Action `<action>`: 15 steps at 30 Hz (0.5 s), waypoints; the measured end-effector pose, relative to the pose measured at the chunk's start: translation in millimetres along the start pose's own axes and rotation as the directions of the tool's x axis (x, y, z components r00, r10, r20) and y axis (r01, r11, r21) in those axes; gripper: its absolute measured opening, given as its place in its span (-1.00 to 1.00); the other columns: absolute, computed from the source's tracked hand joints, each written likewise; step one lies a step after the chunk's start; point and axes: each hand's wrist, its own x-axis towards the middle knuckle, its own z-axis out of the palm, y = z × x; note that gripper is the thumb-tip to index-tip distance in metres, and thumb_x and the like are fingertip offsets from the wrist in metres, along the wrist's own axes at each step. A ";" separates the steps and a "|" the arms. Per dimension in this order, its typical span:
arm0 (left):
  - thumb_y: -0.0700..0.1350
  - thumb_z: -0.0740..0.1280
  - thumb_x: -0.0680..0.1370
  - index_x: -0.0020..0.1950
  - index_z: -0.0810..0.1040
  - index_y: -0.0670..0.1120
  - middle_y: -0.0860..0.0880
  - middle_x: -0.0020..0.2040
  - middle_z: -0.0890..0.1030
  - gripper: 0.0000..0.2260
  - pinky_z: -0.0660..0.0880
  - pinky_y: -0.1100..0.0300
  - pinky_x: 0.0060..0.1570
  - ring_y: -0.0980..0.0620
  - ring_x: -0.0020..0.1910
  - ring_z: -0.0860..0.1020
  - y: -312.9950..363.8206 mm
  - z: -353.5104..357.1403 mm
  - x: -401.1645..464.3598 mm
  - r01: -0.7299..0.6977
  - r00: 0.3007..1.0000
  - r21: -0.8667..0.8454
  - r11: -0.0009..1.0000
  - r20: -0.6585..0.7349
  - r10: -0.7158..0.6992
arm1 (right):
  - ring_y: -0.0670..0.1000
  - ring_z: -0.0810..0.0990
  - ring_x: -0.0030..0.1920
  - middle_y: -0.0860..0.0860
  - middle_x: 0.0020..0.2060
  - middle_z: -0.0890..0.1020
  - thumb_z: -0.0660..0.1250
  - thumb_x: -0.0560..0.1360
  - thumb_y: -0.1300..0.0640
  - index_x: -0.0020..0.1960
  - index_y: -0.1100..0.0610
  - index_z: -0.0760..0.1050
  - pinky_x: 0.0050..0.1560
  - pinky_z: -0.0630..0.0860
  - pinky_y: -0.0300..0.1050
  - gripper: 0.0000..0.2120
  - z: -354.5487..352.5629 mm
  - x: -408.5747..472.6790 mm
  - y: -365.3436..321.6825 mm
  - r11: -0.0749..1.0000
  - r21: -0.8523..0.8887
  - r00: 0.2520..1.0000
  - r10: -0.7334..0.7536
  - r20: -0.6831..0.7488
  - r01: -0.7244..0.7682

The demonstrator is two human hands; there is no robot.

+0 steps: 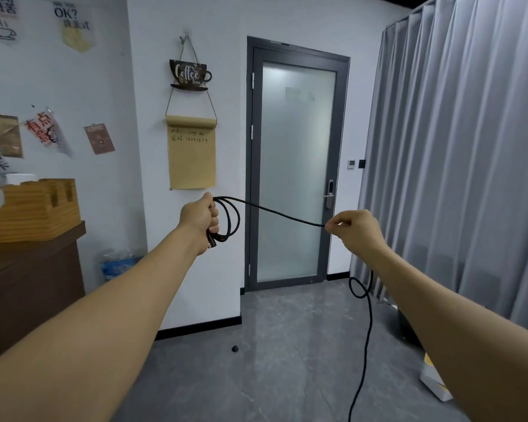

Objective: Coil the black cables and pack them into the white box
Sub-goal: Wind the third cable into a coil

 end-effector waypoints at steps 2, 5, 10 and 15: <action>-0.08 0.08 0.66 -0.33 0.22 -0.06 0.08 -0.56 0.24 -0.65 0.16 0.33 -0.61 0.17 -0.66 0.15 -1.5 8.4 -4.1 -0.040 0.999 0.089 0.995 0.035 0.037 | 0.00 0.55 -0.28 -0.03 -0.29 0.60 0.32 0.50 0.21 -0.09 0.14 0.65 -0.21 0.51 -0.15 -0.88 3.7 -1.6 -11.9 0.979 -0.183 0.996 -0.084 0.031 0.088; -0.10 0.02 0.66 -0.32 0.18 -0.06 0.03 -0.44 0.21 -0.67 0.21 0.27 -0.47 0.13 -0.58 0.17 -5.2 23.3 -12.0 -0.124 0.987 0.245 0.962 0.128 0.094 | 0.03 0.58 -0.25 -0.03 -0.25 0.64 0.28 0.47 0.24 -0.15 0.15 0.65 -0.15 0.60 -0.06 -0.84 11.0 -6.3 -34.8 0.888 -0.363 0.953 -0.220 0.207 0.284; -0.06 -0.03 0.68 -0.27 0.19 -0.07 -0.02 -0.39 0.22 -0.68 0.23 0.28 -0.44 0.07 -0.45 0.20 -13.9 42.5 -20.0 -0.166 0.961 0.280 0.945 0.261 0.091 | -0.14 0.50 -0.24 -0.03 -0.14 0.63 0.33 0.50 0.19 -0.10 0.15 0.65 -0.17 0.47 -0.24 -0.89 17.5 -9.5 -59.8 0.858 -0.241 0.851 -0.336 0.404 0.453; -0.05 -0.04 0.69 -0.21 0.31 -0.13 -0.06 -0.35 0.43 -0.67 0.38 0.20 -0.31 0.02 -0.41 0.39 -21.0 53.4 -27.5 -0.199 0.931 0.360 0.911 0.361 0.060 | -0.11 0.43 -0.33 0.07 -0.19 0.62 0.38 0.49 0.17 -0.13 0.18 0.63 -0.32 0.34 -0.41 -0.91 12.8 -11.8 -68.1 0.908 -0.031 0.834 -0.370 0.409 0.418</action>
